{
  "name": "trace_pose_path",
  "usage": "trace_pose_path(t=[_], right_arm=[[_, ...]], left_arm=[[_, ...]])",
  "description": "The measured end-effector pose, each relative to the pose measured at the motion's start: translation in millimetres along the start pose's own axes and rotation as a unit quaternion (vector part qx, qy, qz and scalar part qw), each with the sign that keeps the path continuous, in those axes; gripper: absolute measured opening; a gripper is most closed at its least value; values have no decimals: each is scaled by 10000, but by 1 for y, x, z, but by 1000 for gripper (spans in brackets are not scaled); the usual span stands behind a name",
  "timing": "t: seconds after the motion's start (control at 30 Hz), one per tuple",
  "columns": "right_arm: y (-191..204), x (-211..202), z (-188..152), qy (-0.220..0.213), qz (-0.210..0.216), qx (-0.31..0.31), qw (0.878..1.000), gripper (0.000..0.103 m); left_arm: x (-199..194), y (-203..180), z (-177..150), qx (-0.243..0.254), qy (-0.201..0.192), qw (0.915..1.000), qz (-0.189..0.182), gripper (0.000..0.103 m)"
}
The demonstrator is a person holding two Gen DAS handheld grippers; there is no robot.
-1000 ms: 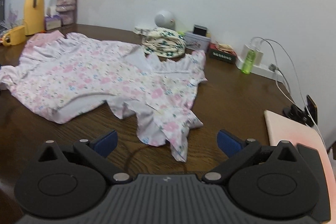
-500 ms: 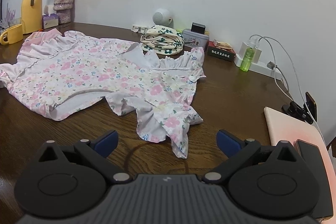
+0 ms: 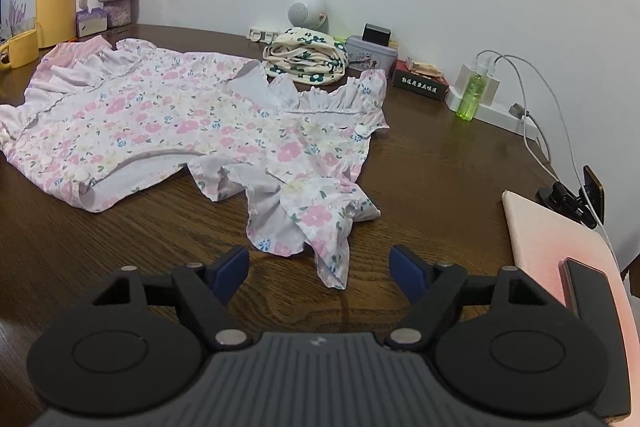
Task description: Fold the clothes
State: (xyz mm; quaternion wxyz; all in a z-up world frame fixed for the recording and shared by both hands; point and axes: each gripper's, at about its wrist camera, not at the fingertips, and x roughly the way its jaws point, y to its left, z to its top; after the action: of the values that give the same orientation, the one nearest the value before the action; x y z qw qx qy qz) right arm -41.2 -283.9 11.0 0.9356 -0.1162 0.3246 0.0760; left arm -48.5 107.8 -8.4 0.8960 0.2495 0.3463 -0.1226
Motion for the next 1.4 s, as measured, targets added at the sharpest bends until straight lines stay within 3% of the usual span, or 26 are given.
trace_pose_path(t=[0.23, 0.43, 0.63, 0.73, 0.8, 0.93, 0.97, 1.0, 1.27, 1.4], right_arm=[[-4, 15, 6, 52, 68, 37, 10000, 71], [3, 27, 13, 64, 355, -19, 9993, 71], [12, 38, 17, 107, 294, -46, 9995, 71], [16, 40, 17, 102, 214, -35, 9997, 62], [18, 42, 17, 99, 161, -27, 9998, 47], [20, 41, 16, 102, 17, -77, 9999, 29], [20, 42, 16, 108, 8, -74, 9999, 16], [19, 42, 16, 109, 2, -56, 9999, 11], [10, 29, 23, -3, 93, -12, 10000, 3], [4, 17, 43, -178, 137, -279, 9994, 3]], left_arm=[[11, 1, 3, 131, 6, 9998, 127, 29], [15, -2, 4, 179, -55, 9998, 113, 29], [17, -3, 4, 173, -112, 9997, 117, 26], [18, -4, 3, 176, -147, 9997, 117, 22], [18, -4, 2, 192, -180, 9996, 102, 19], [18, -4, 0, 222, -247, 9994, 82, 7], [18, -4, -1, 207, -271, 9994, 81, 5], [17, -3, -1, 181, -298, 9994, 80, 4], [-1, 5, 5, -69, -566, 9984, 13, 1], [-10, 18, 35, 131, -881, 9960, 118, 0]])
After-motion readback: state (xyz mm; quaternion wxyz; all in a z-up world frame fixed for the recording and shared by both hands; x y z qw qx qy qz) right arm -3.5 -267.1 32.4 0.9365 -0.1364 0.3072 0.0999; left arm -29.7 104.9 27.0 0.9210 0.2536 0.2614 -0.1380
